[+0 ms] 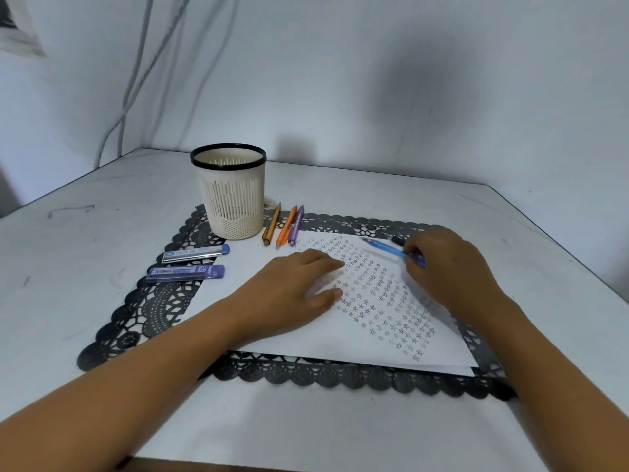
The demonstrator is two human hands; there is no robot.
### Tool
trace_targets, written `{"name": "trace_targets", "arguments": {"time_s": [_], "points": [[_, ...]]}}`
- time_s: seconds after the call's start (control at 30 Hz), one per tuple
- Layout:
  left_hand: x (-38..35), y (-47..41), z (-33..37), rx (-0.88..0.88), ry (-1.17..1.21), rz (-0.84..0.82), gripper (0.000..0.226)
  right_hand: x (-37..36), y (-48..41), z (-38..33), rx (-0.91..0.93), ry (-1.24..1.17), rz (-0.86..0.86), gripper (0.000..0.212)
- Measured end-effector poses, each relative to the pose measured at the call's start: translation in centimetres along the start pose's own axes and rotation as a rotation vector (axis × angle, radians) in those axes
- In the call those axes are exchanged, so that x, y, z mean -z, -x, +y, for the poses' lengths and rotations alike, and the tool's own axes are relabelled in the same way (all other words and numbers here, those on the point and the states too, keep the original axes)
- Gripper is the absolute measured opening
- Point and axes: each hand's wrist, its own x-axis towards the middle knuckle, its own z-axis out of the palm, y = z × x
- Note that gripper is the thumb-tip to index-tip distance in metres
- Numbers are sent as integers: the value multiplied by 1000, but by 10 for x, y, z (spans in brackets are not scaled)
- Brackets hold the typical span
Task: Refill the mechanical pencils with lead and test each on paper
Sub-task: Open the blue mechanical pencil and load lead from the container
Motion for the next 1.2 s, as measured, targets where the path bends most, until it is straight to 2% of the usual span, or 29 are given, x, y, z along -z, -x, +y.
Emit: {"name": "trace_targets", "arguments": {"time_s": [0.2,0.43,0.63,0.73,0.87,1.07,1.2], "points": [[-1,-3,-3,-32,-10,182,36,-8,8,-35,196,-88,-119,16],[-5,-5,-4,-31,-91,163,21,-13,11,-47,244,-153,-155,14],[0,-6,-5,-30,-106,153,24,-10,12,-48,208,-231,-188,25],[18,-8,-7,35,-79,87,27,-8,13,-46,185,-235,-165,29],[50,-10,-18,146,-114,0,21,-9,13,-41,146,-253,-156,29],[71,18,-68,415,-314,27,25,-13,10,-36,113,-247,-124,26],[74,31,-86,554,-216,-21,32,-13,10,-35,110,-264,-111,26]]}}
